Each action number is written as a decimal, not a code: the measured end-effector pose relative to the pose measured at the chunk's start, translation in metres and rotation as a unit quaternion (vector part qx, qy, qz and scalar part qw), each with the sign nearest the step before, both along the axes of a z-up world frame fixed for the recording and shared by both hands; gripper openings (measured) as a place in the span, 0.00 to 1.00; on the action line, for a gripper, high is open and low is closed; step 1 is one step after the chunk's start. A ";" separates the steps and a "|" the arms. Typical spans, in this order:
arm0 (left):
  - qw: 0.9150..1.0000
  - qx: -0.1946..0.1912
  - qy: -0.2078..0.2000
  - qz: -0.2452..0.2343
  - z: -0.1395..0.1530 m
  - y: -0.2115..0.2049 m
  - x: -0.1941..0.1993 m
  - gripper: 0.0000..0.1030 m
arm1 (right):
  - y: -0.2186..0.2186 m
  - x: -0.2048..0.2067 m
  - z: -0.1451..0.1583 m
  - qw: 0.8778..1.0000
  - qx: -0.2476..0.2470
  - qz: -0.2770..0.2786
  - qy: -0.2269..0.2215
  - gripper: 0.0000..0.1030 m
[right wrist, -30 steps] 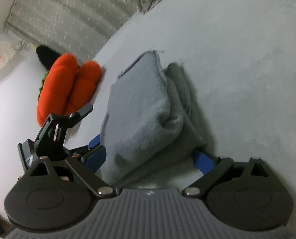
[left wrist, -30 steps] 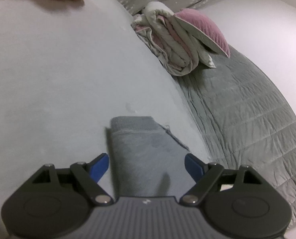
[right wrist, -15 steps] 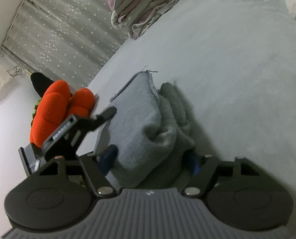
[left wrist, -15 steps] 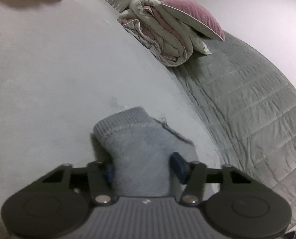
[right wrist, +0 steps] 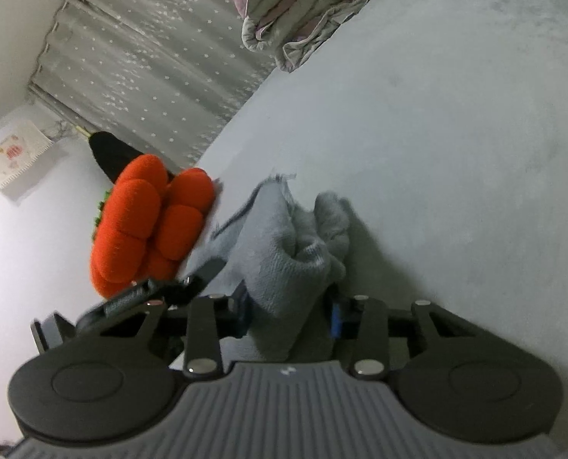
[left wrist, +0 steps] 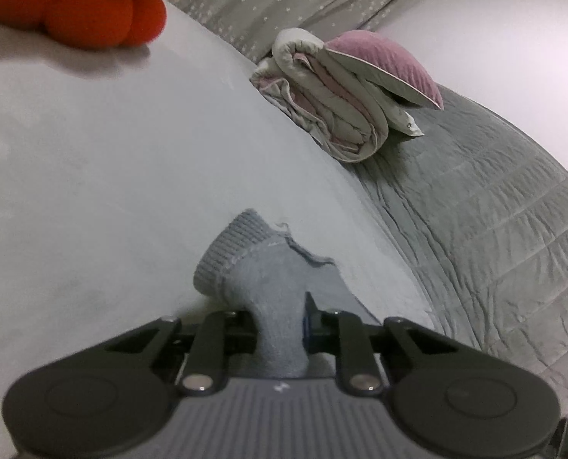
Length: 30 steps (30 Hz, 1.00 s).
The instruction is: Fold clothes
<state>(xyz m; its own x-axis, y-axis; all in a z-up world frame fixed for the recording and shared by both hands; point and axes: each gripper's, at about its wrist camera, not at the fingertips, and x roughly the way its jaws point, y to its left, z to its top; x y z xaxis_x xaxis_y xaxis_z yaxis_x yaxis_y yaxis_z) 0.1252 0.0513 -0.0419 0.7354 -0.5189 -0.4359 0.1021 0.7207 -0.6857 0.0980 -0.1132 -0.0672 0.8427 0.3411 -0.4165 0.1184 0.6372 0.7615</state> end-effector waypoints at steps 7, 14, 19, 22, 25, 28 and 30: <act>0.999 0.022 0.024 0.011 0.002 0.008 -0.038 0.20 | -0.007 -0.001 0.005 0.999 0.009 0.028 0.027 0.38; 0.994 0.096 0.015 0.040 -0.005 0.016 -0.042 0.50 | -0.002 0.000 0.001 0.998 -0.050 0.027 0.037 0.54; 0.985 0.159 -0.048 0.052 0.022 0.003 -0.038 0.57 | -0.003 -0.007 0.014 0.995 -0.092 -0.005 0.023 0.60; 0.972 0.205 -0.101 0.054 0.037 -0.015 -0.037 0.58 | -0.002 -0.008 0.020 0.993 -0.112 -0.024 0.003 0.60; 0.963 0.231 -0.136 0.042 0.044 -0.030 -0.032 0.60 | 0.007 -0.006 0.027 0.988 -0.151 -0.030 -0.021 0.60; 0.963 0.227 -0.144 -0.012 0.042 -0.045 -0.021 0.50 | 0.022 0.001 0.029 0.979 -0.197 -0.023 -0.038 0.60; 0.966 0.217 -0.127 -0.058 0.034 -0.052 -0.007 0.37 | 0.032 0.008 0.024 0.972 -0.230 -0.005 -0.041 0.60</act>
